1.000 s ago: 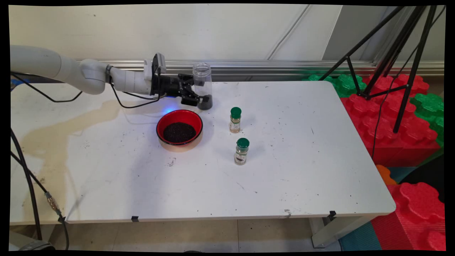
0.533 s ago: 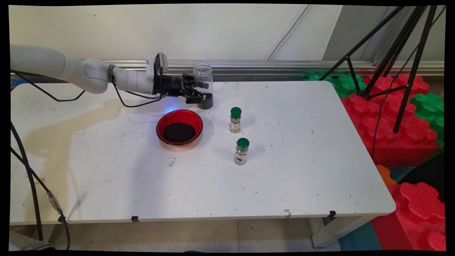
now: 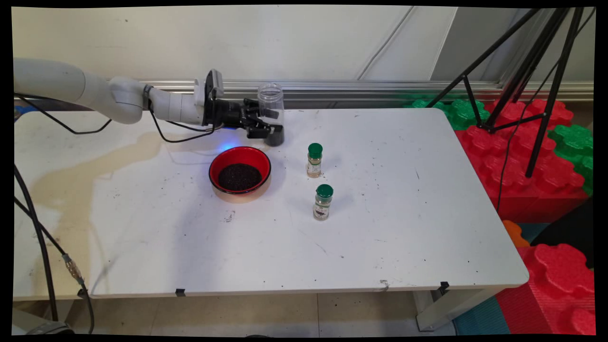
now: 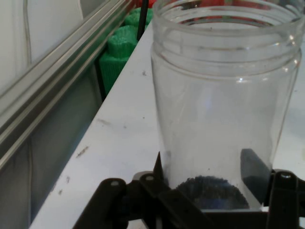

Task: Pour the black seasoning powder in the red bowl

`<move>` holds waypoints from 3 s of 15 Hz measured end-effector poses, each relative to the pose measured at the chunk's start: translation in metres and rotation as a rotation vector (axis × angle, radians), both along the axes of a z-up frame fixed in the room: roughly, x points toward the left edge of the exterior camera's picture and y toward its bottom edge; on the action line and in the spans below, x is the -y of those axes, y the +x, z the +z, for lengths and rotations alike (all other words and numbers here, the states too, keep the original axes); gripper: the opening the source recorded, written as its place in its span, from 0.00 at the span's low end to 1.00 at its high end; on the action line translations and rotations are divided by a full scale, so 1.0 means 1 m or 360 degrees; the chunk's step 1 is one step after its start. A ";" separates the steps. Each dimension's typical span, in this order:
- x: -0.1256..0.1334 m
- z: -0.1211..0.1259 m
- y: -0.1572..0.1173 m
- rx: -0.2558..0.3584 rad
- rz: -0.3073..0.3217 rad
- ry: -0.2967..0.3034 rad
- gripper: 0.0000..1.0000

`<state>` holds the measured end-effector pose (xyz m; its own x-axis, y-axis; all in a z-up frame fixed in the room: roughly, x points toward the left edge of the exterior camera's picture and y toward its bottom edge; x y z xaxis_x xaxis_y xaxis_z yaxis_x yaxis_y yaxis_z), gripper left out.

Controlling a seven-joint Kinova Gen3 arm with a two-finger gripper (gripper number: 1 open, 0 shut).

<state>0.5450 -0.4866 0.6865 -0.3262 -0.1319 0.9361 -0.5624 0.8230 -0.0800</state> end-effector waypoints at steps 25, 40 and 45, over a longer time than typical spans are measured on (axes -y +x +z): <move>-0.052 0.060 0.046 0.0375 -0.0143 -0.0231 0.00; -0.059 0.077 0.057 0.0796 -0.0383 -0.0566 0.00; -0.062 0.083 0.054 0.0982 -0.0511 -0.0747 0.00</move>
